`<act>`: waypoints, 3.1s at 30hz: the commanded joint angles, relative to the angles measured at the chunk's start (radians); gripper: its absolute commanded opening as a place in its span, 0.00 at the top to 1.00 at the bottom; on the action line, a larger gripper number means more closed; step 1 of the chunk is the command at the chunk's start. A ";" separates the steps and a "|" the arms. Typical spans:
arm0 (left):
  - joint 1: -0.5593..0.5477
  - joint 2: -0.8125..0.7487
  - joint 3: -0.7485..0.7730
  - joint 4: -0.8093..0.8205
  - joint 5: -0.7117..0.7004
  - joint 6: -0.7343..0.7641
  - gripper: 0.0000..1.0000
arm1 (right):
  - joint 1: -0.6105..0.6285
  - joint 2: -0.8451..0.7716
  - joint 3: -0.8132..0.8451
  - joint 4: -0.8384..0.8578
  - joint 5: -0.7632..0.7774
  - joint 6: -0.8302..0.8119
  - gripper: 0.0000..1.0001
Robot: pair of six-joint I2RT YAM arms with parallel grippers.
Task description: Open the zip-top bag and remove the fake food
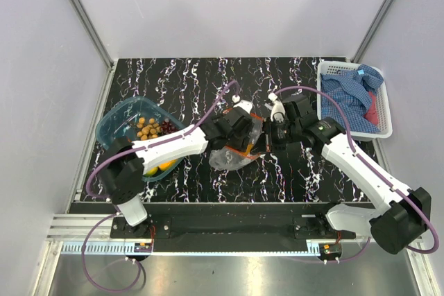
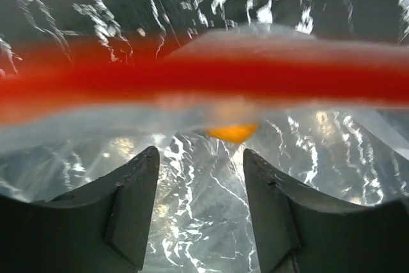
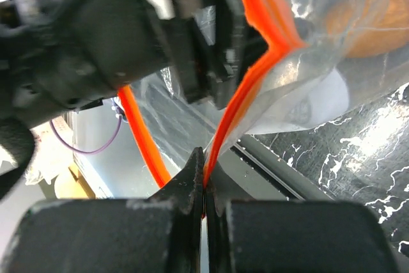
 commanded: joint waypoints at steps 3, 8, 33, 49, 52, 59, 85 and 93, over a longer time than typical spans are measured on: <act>0.007 0.098 0.043 0.033 0.133 -0.011 0.46 | 0.008 -0.002 -0.026 0.056 -0.033 0.048 1.00; 0.007 0.122 0.057 0.062 0.195 -0.043 0.41 | 0.008 0.000 -0.031 0.048 -0.031 0.058 1.00; 0.009 0.337 0.121 0.113 0.009 -0.111 0.54 | 0.008 0.018 -0.035 0.057 -0.062 0.072 1.00; 0.011 0.122 0.290 -0.246 0.192 0.017 0.99 | 0.008 -0.009 -0.090 0.022 0.069 0.038 1.00; 0.011 0.095 0.337 -0.301 0.169 0.021 1.00 | 0.008 -0.014 -0.101 0.019 0.072 0.037 1.00; 0.014 0.058 0.454 -0.376 0.320 0.083 1.00 | 0.008 -0.012 -0.087 0.000 0.125 0.029 1.00; 0.104 -0.125 0.253 0.210 1.259 -0.015 1.00 | -0.020 -0.002 -0.025 -0.064 0.293 0.038 1.00; 0.100 -0.117 0.140 0.805 1.364 -0.443 1.00 | -0.025 0.017 0.005 -0.044 0.294 0.051 1.00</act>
